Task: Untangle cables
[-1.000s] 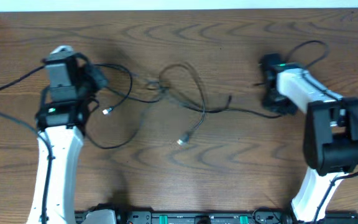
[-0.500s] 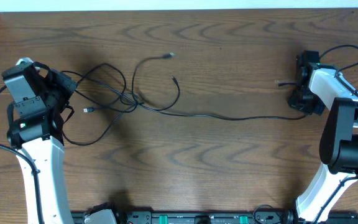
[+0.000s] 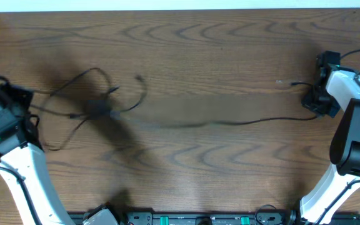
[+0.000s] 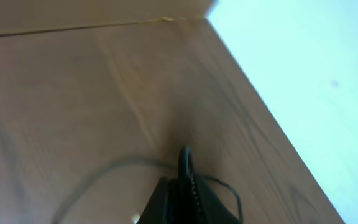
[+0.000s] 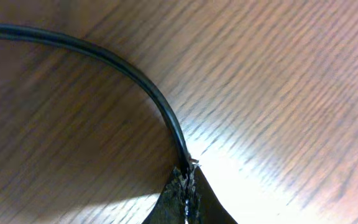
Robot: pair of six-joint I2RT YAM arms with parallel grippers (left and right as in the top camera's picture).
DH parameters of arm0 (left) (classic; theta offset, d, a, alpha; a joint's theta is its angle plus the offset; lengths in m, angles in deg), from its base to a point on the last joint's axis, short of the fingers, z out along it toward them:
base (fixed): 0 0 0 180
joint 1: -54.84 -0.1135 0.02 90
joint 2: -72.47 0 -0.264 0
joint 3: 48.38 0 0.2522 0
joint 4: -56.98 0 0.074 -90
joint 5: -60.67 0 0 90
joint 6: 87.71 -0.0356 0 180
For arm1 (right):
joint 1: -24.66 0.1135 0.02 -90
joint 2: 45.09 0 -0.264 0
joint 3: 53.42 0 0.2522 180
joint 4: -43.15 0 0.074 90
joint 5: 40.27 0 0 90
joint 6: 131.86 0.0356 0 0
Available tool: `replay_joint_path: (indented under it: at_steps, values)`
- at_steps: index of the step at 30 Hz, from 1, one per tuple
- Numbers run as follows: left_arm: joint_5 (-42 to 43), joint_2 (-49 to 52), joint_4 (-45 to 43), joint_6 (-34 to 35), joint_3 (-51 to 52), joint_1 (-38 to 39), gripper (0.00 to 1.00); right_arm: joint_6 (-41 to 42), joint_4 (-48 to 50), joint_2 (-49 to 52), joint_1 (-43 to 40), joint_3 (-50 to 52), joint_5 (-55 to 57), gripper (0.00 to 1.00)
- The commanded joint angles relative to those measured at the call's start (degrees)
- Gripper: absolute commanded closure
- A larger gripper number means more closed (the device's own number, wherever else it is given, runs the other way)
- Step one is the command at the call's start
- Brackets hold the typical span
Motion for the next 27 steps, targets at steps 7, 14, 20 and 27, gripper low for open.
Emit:
replay_joint_path:
  at_steps: [7, 14, 20, 27]
  values:
    - [28.9, 2.4, 4.4, -0.4, -0.1, 4.0, 0.92, -14.2, 0.8, 2.4, 0.7, -1.8, -26.0, 0.97]
    - [28.1, 3.6, 2.0, -2.1, -0.1, 14.7, 0.92, -23.8, 0.3, -4.7, 5.9, -4.7, -47.4, 0.11]
    - [18.3, 3.6, 1.2, -1.9, -0.1, 19.8, 0.92, -16.9, -3.8, -10.8, 14.8, -4.7, -46.4, 0.01]
    - [17.3, 3.6, 1.2, -0.8, -0.1, 20.3, 0.92, -24.8, 1.3, -11.1, 33.3, -2.3, -47.1, 0.01]
